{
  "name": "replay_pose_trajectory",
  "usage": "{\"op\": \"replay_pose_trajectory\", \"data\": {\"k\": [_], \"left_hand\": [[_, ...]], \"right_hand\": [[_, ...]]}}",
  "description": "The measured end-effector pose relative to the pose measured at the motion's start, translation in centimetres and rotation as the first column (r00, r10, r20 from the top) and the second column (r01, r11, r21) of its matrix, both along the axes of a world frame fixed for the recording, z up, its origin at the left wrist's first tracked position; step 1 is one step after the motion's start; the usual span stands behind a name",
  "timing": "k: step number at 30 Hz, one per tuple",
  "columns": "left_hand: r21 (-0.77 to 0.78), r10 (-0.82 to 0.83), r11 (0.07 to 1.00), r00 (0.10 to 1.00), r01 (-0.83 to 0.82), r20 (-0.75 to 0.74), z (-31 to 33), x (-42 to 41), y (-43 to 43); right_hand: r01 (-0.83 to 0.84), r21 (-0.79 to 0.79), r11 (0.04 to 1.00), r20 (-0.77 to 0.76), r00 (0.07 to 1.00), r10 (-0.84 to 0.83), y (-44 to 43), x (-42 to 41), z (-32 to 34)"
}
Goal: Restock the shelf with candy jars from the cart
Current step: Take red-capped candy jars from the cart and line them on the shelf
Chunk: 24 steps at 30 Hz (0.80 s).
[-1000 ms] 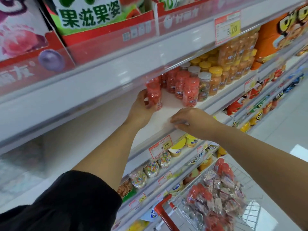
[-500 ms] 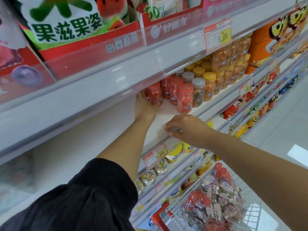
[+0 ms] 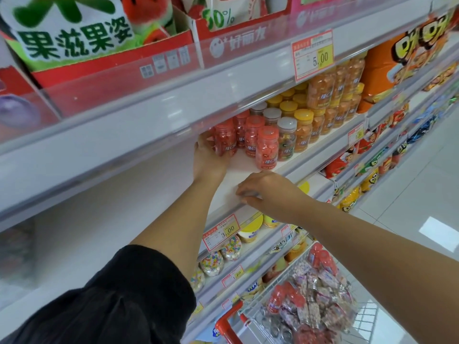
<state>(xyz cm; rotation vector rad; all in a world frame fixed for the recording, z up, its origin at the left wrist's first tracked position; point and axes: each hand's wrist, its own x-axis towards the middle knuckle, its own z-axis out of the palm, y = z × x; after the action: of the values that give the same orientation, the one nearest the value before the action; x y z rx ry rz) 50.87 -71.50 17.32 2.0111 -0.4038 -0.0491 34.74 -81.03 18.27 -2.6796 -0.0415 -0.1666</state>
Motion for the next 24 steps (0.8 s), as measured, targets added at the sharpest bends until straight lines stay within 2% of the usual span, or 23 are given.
{"op": "replay_pose_trajectory", "data": {"k": [2,4,6,7,9,12,15,19,21,24], "left_hand": [[-0.055,-0.006,0.998,1.000,0.006,0.006,0.8,-1.7,1.3],[-0.099,-0.019,0.995,0.995,0.028,0.094,1.9,-4.9,3.1],[-0.122,-0.055,0.990,0.989,0.072,0.140,2.1,-9.8,5.2],[-0.118,-0.085,0.988,0.985,0.103,0.148,1.9,-12.4,6.2],[-0.057,-0.180,0.981,0.978,0.187,0.107,0.4,-17.4,7.5],[0.093,-0.296,0.950,0.954,0.299,-0.040,-4.8,-22.8,7.3],[0.173,-0.314,0.916,0.914,0.363,-0.258,-11.6,-26.3,6.0],[0.262,-0.293,0.861,0.847,0.436,-0.444,-20.0,-29.6,4.6],[0.302,-0.307,0.796,0.780,0.524,-0.544,-23.9,-31.2,4.3],[0.415,-0.314,0.599,0.678,0.685,-0.665,-29.9,-33.1,4.2]], "right_hand": [[0.001,-0.028,1.000,0.044,0.999,0.000,0.2,-0.8,0.1],[0.002,-0.069,0.998,0.190,0.982,0.011,0.1,-2.6,-0.4],[0.019,-0.028,0.999,0.288,0.958,-0.010,-0.5,-5.5,-1.7],[0.022,-0.002,1.000,0.283,0.959,-0.021,-1.1,-7.4,-2.8],[0.038,0.033,0.999,0.156,0.987,-0.043,-2.5,-11.4,-5.6],[0.122,0.046,0.992,-0.160,0.981,-0.113,-5.4,-17.6,-11.3],[0.184,-0.017,0.983,-0.433,0.885,-0.173,-8.0,-22.6,-17.6],[0.251,-0.036,0.967,-0.605,0.765,-0.221,-9.4,-26.9,-24.6],[0.229,-0.016,0.973,-0.664,0.726,-0.181,-9.1,-28.7,-28.0],[0.150,0.011,0.989,-0.771,0.631,-0.087,-8.2,-31.0,-32.9]]}}
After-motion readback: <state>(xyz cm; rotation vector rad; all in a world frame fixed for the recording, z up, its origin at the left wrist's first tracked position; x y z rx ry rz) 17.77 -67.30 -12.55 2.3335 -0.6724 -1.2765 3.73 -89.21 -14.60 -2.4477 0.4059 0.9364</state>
